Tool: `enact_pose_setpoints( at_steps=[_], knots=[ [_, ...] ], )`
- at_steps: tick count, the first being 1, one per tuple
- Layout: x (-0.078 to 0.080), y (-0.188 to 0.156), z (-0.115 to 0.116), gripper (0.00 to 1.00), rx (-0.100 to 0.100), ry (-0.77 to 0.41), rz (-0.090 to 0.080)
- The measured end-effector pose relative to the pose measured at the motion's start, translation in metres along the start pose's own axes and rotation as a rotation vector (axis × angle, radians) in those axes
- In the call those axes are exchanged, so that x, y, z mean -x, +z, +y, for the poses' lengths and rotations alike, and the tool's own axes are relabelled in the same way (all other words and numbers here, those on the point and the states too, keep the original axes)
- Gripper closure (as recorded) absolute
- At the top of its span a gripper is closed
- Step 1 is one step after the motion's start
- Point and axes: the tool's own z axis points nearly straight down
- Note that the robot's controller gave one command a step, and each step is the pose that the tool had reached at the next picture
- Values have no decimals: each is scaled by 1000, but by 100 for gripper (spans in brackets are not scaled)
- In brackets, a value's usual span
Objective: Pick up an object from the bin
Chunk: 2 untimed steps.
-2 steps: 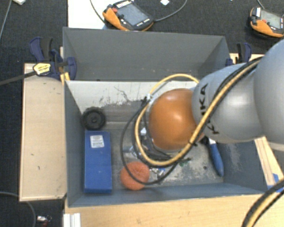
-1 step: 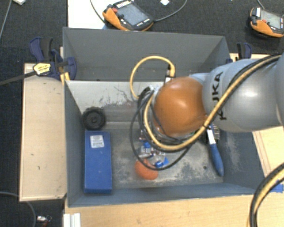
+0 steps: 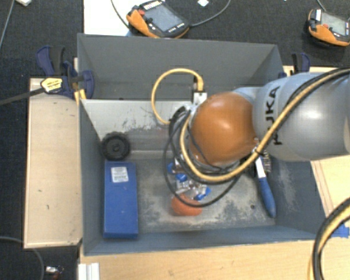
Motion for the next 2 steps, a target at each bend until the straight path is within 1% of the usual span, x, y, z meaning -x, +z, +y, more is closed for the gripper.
enact_pose_setpoints(
  at_steps=[1,2],
  knots=[
    [-2,-10,1,100,8,-77,2],
    [-2,-33,-1,100,0,6,0]
  ],
)
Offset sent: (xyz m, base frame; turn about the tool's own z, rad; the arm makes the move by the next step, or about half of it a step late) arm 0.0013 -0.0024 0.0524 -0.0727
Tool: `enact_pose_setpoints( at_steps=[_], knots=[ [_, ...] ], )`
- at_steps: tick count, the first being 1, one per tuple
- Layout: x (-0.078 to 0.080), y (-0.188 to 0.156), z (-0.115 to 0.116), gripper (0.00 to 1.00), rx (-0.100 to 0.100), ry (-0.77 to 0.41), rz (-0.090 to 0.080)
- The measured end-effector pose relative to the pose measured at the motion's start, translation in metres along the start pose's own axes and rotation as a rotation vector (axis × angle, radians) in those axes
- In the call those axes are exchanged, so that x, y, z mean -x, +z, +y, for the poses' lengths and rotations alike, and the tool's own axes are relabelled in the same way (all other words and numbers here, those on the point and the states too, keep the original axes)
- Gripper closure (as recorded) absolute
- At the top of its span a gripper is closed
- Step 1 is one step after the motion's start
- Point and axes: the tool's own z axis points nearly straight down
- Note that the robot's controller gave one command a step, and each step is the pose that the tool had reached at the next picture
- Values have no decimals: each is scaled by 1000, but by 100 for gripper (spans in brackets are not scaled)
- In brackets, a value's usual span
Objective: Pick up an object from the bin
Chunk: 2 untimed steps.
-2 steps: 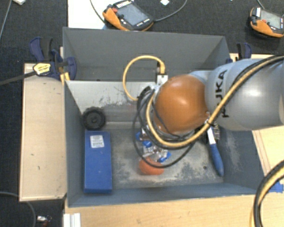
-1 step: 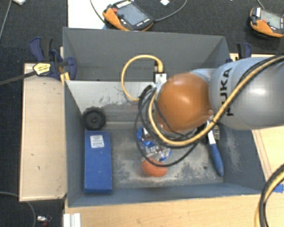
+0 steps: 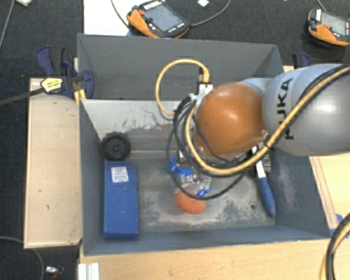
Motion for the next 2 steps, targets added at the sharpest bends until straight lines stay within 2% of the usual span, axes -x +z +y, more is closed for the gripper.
enact_pose_setpoints(
  at_steps=[1,2],
  knots=[
    [0,-7,0,100,1,38,-1],
    [1,-22,1,100,3,-23,-1]
  ],
)
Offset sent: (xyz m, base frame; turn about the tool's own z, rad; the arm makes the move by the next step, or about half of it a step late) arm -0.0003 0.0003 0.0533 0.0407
